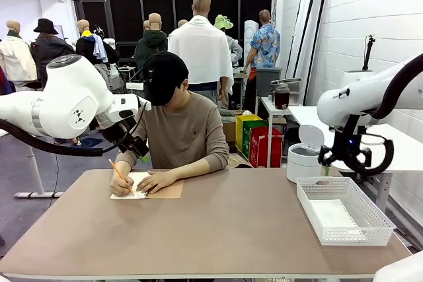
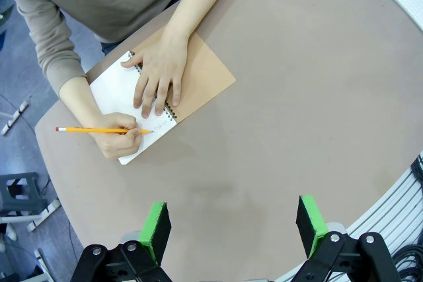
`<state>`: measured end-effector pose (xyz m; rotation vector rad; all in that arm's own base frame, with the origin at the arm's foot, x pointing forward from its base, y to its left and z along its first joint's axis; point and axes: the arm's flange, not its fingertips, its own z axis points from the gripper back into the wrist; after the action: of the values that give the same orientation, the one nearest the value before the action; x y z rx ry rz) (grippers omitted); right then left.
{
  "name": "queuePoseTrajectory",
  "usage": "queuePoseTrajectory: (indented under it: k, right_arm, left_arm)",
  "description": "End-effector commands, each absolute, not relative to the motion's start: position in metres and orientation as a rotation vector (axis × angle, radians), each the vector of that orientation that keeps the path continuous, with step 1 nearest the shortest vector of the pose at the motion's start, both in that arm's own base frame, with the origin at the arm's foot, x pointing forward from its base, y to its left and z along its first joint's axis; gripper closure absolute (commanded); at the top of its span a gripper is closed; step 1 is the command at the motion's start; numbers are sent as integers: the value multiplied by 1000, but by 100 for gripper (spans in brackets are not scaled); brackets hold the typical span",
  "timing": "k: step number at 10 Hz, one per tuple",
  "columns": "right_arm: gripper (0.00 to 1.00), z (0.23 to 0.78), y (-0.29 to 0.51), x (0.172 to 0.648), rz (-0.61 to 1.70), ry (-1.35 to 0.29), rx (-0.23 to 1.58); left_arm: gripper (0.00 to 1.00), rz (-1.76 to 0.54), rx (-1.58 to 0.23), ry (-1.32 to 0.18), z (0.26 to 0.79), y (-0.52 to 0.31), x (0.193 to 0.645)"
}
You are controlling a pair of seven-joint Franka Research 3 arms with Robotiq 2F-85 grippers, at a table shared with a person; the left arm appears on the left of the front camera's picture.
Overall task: Sort the paper based on its condition.
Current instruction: If a person hands you a paper, place it in the Organizing basket , and if it's crumpled, put it in the Trash can.
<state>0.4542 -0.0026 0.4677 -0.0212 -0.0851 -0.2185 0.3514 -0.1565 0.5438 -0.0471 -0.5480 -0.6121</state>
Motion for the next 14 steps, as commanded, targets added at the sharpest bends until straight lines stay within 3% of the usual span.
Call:
queuePoseTrajectory:
  k: [1,6,14]
  right_arm:
    - [0,490,20,435,-77,-194,-7]
    - [0,526,81,395,343,-317,117]
    - [0,527,100,373,509,-337,156]
  left_arm:
    - [0,-615,-39,-549,544,-155,352]
    - [0,-615,-39,-549,544,-155,352]
    - [0,-615,-39,-549,544,-155,352]
